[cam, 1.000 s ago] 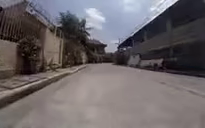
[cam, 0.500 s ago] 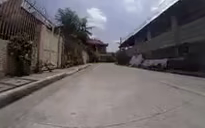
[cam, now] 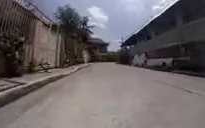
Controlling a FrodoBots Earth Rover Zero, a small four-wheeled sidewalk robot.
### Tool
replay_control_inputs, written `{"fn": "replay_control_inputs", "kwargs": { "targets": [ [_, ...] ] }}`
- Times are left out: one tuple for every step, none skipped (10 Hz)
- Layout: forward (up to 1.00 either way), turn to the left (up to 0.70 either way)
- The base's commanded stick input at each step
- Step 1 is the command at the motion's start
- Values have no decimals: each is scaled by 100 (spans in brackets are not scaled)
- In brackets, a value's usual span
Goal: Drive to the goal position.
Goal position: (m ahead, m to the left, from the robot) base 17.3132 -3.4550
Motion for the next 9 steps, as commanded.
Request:
{"fn": "replay_control_inputs", "kwargs": {
  "targets": [
    [90, 0],
    [90, 0],
    [90, 0],
    [90, 0],
    [90, 0],
    [90, 0],
    [90, 0],
    [90, 0],
    [90, 0]
  ]
}}
